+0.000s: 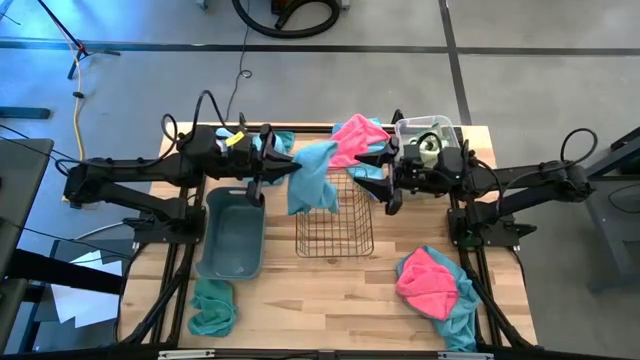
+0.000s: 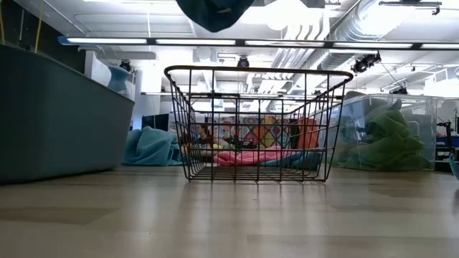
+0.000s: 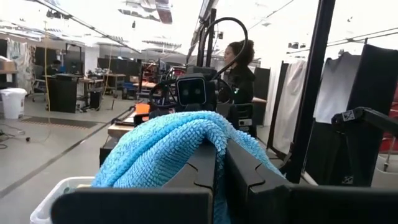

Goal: Sort microfiber towel by color & place in baskets
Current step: Put the blue towel into the wire basket

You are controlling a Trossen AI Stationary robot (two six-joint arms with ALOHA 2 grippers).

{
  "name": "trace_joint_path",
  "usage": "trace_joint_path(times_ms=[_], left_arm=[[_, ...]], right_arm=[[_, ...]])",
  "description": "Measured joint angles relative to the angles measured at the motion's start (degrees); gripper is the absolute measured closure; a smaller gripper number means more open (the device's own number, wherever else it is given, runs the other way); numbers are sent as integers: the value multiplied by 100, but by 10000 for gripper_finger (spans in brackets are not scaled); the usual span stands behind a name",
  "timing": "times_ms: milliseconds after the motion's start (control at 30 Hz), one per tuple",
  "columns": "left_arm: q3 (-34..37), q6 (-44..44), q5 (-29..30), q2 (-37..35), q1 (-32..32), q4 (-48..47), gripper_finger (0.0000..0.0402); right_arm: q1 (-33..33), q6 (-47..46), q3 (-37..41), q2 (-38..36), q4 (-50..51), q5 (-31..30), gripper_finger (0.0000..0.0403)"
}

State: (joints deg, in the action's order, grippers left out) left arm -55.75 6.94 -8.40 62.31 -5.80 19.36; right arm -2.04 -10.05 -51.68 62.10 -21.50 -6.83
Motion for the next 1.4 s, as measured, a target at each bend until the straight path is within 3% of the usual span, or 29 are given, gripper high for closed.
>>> trace_joint_path(times_ms=[633,1000,1233,1400], left_arm=[[0,-153,105,113,-4,69,401],[-14,-102,124,1242,-7,1813,401],[-557,-97,599,1611,39,492,401],[-1679,-428,636,1948,-51,-1584,401]], right_arm=[[15,5,0,-13,-472,-63,126],[15,260,0,-534,-633,-61,126],[15,516,0,-911,-672,-340,126],[15,562,0,-955,-651,-398,126]])
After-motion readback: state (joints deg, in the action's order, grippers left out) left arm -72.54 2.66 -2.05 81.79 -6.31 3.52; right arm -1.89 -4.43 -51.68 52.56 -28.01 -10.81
